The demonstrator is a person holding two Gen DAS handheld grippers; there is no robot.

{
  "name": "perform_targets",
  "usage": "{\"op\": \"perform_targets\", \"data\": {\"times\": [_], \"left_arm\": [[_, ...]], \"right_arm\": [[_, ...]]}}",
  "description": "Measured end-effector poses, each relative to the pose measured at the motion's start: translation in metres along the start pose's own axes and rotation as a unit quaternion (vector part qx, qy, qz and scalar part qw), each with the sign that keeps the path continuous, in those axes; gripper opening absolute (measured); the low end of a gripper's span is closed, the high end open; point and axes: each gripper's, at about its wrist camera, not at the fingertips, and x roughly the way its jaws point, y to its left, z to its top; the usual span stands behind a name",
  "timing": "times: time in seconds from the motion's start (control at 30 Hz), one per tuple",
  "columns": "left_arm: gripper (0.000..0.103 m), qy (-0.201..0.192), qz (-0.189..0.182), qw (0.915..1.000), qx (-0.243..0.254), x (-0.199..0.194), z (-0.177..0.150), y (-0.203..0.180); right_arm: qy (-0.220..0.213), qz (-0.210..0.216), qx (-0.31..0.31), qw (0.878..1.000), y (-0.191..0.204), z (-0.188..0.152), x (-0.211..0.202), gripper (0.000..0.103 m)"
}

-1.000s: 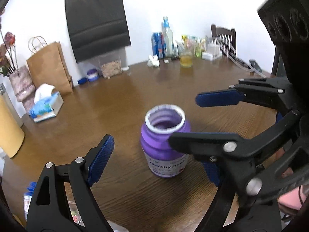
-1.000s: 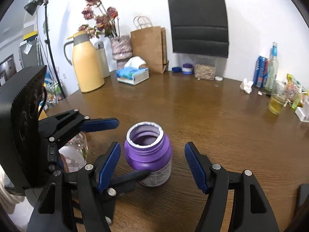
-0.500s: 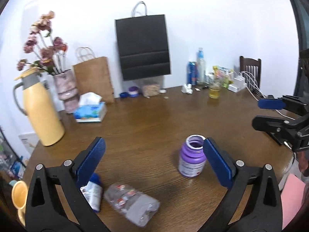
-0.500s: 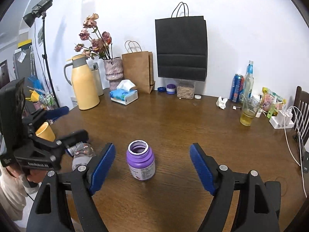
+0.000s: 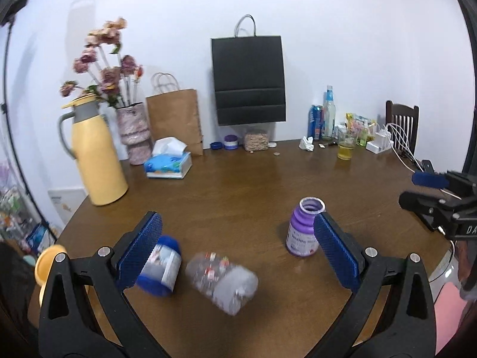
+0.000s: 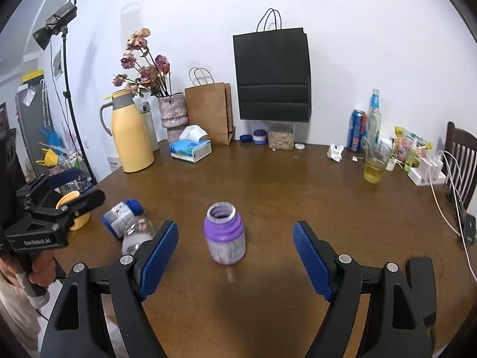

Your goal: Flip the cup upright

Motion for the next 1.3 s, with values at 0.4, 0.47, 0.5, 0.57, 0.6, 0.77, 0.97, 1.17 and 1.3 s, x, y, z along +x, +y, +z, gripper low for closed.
{"op": "perform_targets", "data": {"times": [0.4, 0.47, 0.5, 0.57, 0.6, 0.77, 0.97, 1.17, 1.3], "left_arm": [[0.103, -0.066, 0.075, 0.9950, -0.005, -0.114, -0.097, 0.015], [0.103, -0.065, 0.089, 0.9938, -0.009, -0.117, -0.110, 0.017], [0.103, -0.055, 0.083, 0.9948, -0.022, -0.116, -0.116, 0.020], [0.103, -0.017, 0.059, 0.9966, -0.055, -0.108, -0.123, 0.027], [0.103, -0.008, 0.054, 0.9965, -0.063, -0.106, -0.125, 0.029], [0.103, -0.008, 0.060, 0.9961, -0.063, -0.107, -0.130, 0.028], [0.103, -0.031, 0.059, 0.9968, -0.044, -0.117, -0.129, 0.019], [0.103, -0.049, 0.052, 0.9968, -0.037, -0.125, -0.127, 0.015], [0.103, -0.060, 0.052, 0.9963, -0.032, -0.129, -0.126, 0.014]], "right_arm": [[-0.035, 0.000, -0.045, 0.998, 0.065, -0.098, -0.064, 0.088], [-0.040, 0.002, -0.056, 0.998, 0.074, -0.113, -0.069, 0.088], [-0.043, -0.003, -0.057, 0.997, 0.077, -0.119, -0.071, 0.088], [-0.045, -0.011, -0.049, 0.998, 0.081, -0.128, -0.073, 0.088], [-0.048, -0.013, -0.045, 0.998, 0.082, -0.131, -0.073, 0.088], [-0.043, -0.007, -0.032, 0.999, 0.080, -0.128, -0.069, 0.088], [-0.041, -0.003, -0.015, 0.999, 0.073, -0.130, -0.069, 0.088], [-0.066, -0.018, -0.027, 0.997, 0.076, -0.128, -0.079, 0.088], [-0.078, -0.018, -0.030, 0.996, 0.079, -0.127, -0.083, 0.088]]}}
